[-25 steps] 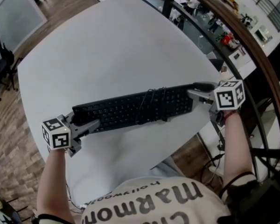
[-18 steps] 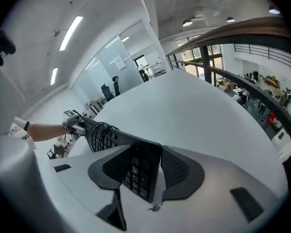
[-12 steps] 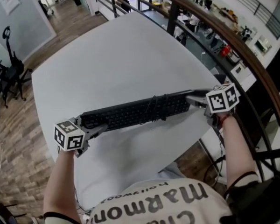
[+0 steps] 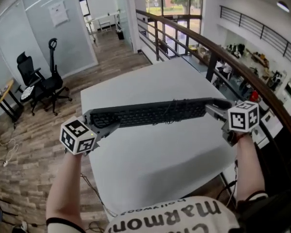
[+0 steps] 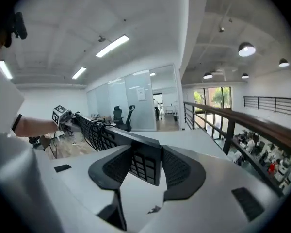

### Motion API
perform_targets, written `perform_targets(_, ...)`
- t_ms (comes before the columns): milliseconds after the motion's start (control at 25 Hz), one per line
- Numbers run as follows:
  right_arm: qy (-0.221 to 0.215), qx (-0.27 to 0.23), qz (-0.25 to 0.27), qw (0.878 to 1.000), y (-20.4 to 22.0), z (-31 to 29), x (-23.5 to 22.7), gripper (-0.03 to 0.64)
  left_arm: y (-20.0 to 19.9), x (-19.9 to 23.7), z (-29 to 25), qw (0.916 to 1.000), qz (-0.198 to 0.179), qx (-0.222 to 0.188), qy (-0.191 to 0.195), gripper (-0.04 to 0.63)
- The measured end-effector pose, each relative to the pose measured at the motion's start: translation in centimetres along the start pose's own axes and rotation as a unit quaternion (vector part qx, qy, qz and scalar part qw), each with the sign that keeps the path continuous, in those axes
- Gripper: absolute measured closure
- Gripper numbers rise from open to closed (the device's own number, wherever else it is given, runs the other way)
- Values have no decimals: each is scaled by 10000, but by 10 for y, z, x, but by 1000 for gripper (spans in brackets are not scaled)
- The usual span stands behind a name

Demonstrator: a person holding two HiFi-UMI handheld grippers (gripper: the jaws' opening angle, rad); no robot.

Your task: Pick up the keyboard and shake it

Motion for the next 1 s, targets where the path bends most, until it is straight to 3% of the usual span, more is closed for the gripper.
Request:
perform_targets(160,-57,-786,410,9961,-68,-8,41,410,-54,27,66,9954,-722,-246,-584,394)
perform_targets(280,-85,-1241,600,9904,-110,3,71,405,-93,30,116,9870,-1242,-400,-938,396)
perform_targets(560,-191,-1950,895,9765,-178,2,104,401,-166,37,184,9470,-2636,-597,-1734,407)
perform_targets(800,-134,-2498,1090,9620,-205,11,121,397,-191,25,210,9216,-3197,-808,-2048,414)
perform_targets(1000,-203,-2912,1254,9482,-216,19,130,396,-196,18,222,9095,-3388,-1046,-2171,417)
Point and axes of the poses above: the fingertips, and each gripper's own axes: z backward along the fingers, x to its left, y out of its underside, the point moved 5 cm from there along z, backward along the fingers, and after that the axes turned 1 degree about -y, right-handed, at the moved point
